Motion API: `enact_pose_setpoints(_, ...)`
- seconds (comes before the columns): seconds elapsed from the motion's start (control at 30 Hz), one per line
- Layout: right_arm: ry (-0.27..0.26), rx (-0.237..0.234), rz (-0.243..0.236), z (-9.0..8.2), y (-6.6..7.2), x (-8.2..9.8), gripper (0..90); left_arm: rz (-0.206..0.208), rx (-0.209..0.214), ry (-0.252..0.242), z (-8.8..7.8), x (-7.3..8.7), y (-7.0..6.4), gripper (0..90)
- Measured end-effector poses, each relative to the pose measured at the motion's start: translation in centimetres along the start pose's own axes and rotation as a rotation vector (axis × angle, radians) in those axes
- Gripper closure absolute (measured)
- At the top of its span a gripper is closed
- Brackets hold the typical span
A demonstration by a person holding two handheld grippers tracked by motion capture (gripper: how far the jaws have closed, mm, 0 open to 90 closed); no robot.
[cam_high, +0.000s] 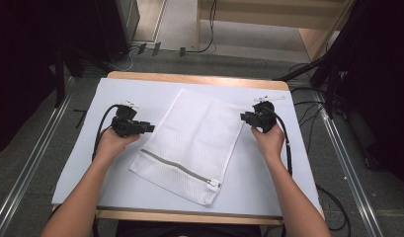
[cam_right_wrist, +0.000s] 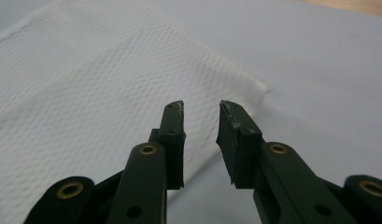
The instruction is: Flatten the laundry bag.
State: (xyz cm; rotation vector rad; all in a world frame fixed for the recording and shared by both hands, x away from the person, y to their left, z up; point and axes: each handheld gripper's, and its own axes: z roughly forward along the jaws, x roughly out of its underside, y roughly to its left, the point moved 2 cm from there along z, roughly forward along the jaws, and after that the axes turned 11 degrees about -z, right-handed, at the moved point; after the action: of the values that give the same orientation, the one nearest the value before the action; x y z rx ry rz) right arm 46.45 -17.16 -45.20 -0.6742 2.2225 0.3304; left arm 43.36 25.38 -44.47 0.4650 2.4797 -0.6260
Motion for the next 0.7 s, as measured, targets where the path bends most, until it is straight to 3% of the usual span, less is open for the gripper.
enact_pose_setpoints(0.1,0.001,-0.008,-0.010,-0.6,1.2,1.0,72.2,0.006,-0.007,0.026,1.1,-0.8,0.0,67.6)
enact_pose_setpoints(0.3,0.020,-0.012,0.016,-1.3,2.5,2.4,71.2,-0.008,-0.009,0.036,2.7,-2.1,0.4,66.1)
enact_pose_setpoints(0.7,0.036,-0.028,0.010,-2.0,5.9,5.1,64.7,0.031,-0.033,0.060,4.8,-2.7,0.1,64.2)
